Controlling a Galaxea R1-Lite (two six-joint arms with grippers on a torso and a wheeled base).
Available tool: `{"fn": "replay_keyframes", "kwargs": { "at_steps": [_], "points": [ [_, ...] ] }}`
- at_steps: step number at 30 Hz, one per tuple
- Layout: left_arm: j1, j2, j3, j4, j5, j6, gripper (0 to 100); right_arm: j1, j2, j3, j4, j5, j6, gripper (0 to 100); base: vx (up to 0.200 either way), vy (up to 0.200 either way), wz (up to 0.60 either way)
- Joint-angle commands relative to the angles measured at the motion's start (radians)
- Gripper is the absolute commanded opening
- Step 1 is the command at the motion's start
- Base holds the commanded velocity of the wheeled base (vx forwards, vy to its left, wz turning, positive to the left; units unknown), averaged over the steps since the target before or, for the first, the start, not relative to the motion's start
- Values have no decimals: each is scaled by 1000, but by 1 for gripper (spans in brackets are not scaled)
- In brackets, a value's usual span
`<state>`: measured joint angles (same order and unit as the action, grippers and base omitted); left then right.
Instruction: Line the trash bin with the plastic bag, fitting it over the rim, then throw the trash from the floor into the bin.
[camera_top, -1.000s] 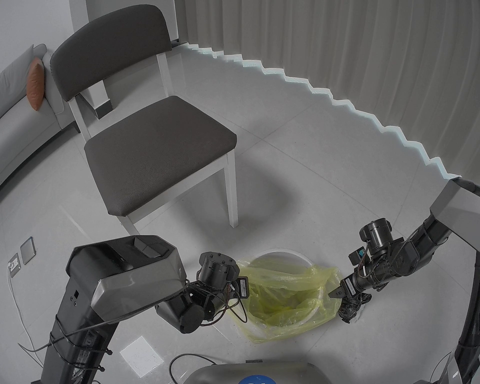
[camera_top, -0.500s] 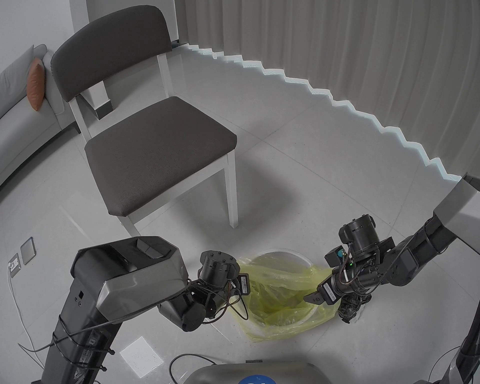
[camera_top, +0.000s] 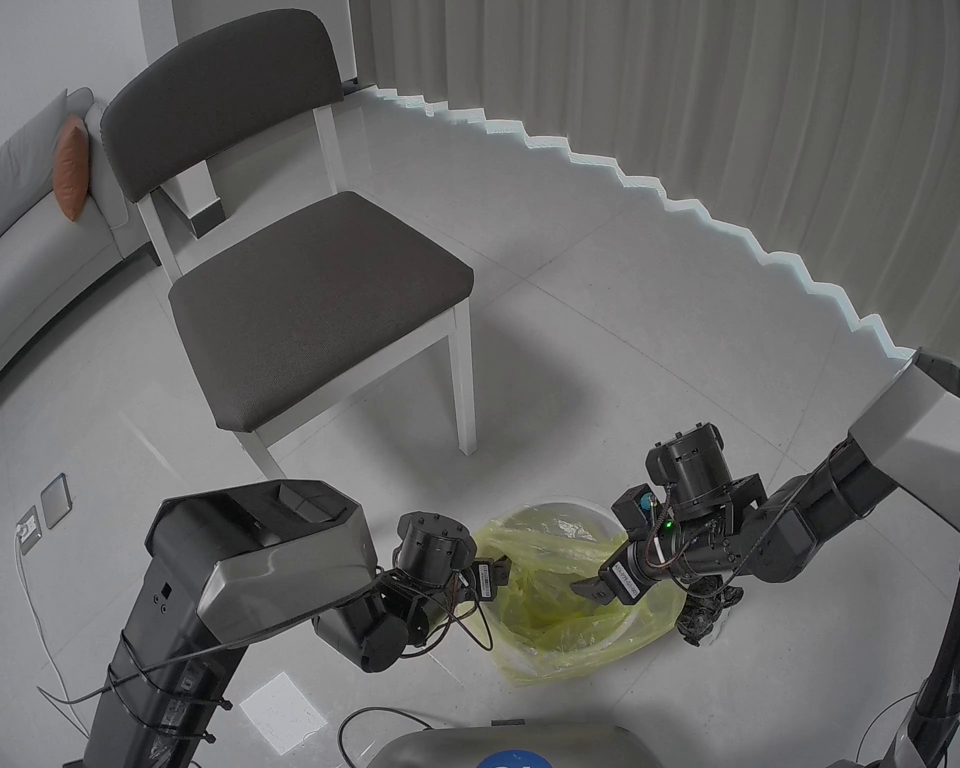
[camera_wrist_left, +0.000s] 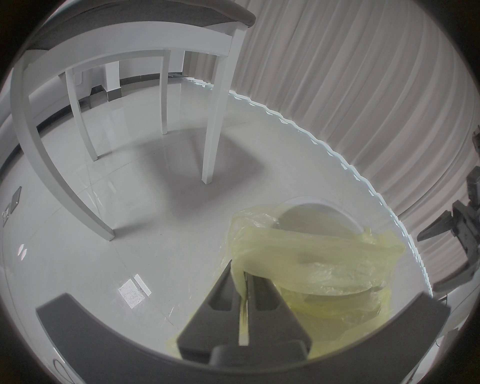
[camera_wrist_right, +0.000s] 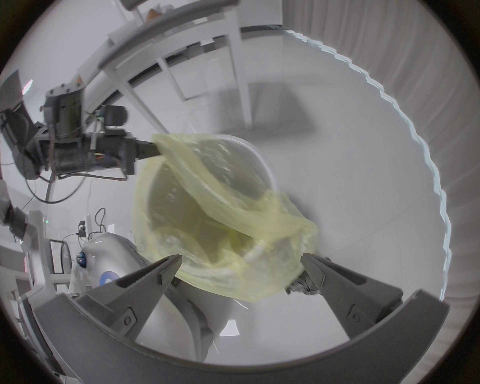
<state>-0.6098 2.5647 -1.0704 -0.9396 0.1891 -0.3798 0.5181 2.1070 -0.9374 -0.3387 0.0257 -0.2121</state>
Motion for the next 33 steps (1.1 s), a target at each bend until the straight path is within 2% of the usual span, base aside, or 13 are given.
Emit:
{"fn": "replay_keyframes", "kwargs": {
  "at_steps": [1, 14, 20, 29, 33],
  "points": [
    [-2, -27, 30, -25, 1, 1, 100, 7, 16, 3, -5, 0, -15, 100, 0, 0, 0],
    [-24, -161, 130, -33, -22, 4, 100, 17, 50, -20, -5, -1, -61, 100, 0, 0, 0],
    [-25, -149, 142, -36, -56, 4, 100, 19, 50, -18, -5, -1, -82, 100, 0, 0, 0],
    [-33, -221, 221, -136, -56, 15, 100, 31, 76, -34, -20, -1, -136, 100, 0, 0, 0],
    [-39, -261, 247, -166, -59, 18, 100, 48, 110, -44, -83, -30, -190, 100, 0, 0, 0]
  ]
}}
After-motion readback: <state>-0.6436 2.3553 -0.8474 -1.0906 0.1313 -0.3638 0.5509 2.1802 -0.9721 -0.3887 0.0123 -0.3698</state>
